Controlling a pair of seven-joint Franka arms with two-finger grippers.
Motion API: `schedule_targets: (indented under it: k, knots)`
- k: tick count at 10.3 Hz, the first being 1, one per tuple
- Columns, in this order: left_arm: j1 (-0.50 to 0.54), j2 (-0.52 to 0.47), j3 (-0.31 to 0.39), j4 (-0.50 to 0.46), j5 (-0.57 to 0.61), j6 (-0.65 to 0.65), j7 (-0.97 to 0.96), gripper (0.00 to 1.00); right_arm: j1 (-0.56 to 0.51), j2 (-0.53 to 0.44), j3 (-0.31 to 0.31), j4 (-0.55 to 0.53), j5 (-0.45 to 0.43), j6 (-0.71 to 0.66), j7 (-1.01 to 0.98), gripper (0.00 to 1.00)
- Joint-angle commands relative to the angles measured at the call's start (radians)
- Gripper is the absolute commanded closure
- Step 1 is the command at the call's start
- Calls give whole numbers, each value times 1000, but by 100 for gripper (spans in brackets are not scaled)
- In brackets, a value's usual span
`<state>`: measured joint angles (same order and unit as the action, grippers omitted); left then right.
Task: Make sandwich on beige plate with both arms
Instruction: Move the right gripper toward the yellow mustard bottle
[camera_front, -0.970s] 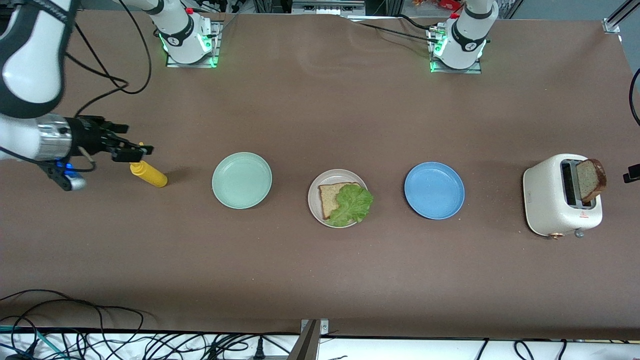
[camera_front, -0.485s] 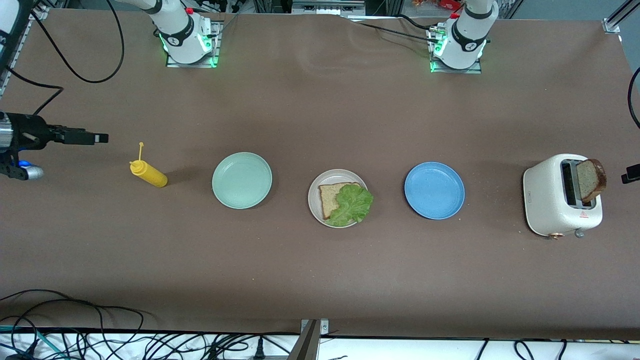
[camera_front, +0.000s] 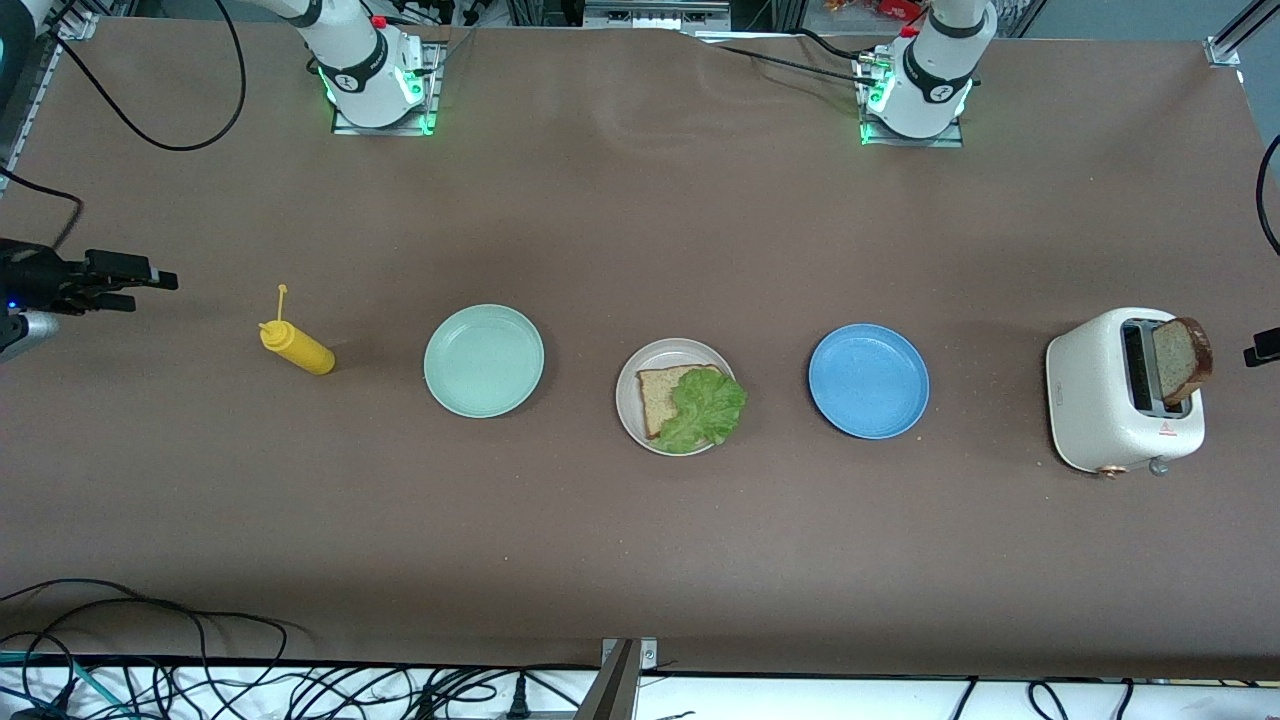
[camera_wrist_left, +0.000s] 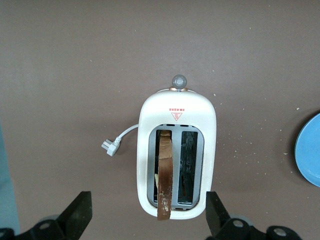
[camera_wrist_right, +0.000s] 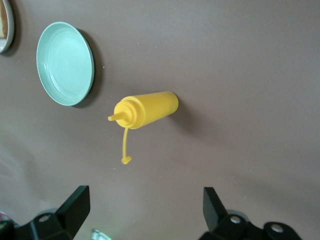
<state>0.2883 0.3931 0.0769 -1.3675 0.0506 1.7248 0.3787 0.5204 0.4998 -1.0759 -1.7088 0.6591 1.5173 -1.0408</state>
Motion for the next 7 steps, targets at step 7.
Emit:
schedule_targets:
  k: [7]
  knots:
    - [2,0,-5,-10,18,-4,11,0,-99,123,8,-181,420,34,-713,0]
